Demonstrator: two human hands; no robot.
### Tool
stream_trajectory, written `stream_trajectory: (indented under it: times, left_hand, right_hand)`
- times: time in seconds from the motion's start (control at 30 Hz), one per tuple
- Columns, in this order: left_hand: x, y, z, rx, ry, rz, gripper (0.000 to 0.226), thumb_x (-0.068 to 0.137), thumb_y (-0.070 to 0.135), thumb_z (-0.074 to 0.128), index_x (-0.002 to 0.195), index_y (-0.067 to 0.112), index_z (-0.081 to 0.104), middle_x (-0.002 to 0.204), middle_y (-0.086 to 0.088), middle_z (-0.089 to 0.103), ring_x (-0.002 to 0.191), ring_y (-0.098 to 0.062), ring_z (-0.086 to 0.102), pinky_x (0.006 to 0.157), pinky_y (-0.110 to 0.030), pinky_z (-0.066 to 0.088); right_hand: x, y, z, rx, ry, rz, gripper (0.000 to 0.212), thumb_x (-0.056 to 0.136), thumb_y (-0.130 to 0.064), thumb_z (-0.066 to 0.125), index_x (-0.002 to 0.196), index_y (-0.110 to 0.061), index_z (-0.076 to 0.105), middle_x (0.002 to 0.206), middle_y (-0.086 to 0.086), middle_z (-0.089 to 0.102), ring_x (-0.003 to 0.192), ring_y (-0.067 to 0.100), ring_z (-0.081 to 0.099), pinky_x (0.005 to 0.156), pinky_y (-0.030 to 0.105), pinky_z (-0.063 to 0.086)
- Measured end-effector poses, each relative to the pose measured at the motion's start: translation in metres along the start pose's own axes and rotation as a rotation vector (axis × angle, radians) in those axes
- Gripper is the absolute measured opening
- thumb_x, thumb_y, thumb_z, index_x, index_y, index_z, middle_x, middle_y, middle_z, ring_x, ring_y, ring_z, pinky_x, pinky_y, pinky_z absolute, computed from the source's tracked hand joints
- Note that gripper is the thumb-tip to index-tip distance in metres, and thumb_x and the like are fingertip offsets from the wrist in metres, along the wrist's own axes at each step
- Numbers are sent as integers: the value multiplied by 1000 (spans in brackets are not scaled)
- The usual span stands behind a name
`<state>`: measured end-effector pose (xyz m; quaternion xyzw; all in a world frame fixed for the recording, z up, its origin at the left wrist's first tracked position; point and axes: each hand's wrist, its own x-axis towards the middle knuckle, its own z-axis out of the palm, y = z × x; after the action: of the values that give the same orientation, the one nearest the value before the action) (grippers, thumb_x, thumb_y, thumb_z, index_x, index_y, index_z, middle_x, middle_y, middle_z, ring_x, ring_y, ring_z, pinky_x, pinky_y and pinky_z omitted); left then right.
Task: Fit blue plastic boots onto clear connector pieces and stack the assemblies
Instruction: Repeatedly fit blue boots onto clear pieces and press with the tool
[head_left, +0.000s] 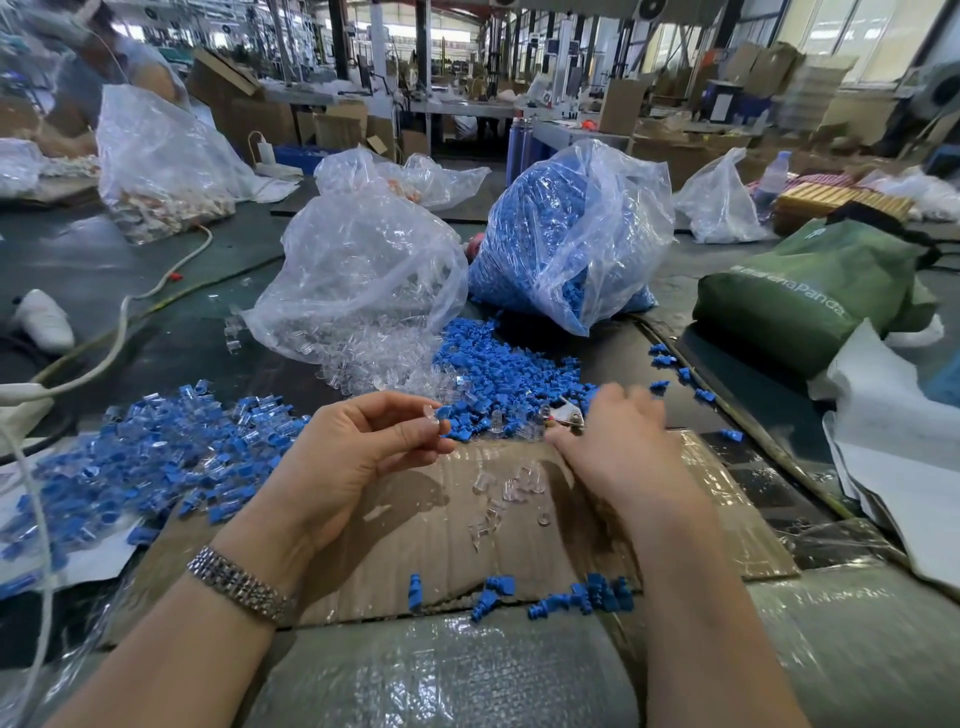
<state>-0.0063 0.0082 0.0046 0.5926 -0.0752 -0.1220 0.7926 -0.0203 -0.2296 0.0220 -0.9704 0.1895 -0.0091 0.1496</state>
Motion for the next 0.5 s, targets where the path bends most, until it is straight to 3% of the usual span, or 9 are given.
stream_trajectory:
  times: [0.1, 0.27, 0.5]
  left_hand:
    - [1, 0, -2, -1, 4, -3, 31, 74, 4, 74, 102, -7, 72, 101, -31, 72, 86, -31, 75, 73, -27, 62]
    - [2, -1, -3, -4, 2, -8, 27, 74, 5, 75, 99, -3, 74, 102, -29, 73, 87, -31, 76, 72, -27, 62]
    - [2, 1, -2, -27, 10, -10, 27, 75, 4, 73, 101, -3, 73, 104, -28, 73, 87, -31, 75, 71, -27, 62]
  right_hand:
    - [2, 11, 1, -104, -139, 76, 58, 89, -59, 65, 124, -13, 57, 137, 16, 46, 127, 35, 42, 107, 56, 41]
    - [-1, 7, -2, -148, -162, 36, 42, 87, -54, 69, 90, -14, 55, 127, 17, 52, 118, 35, 47, 103, 50, 46]
    - [-5, -2, 0, -62, -131, -11, 30, 90, -45, 60, 78, -18, 54, 99, 11, 60, 98, 31, 58, 88, 45, 54]
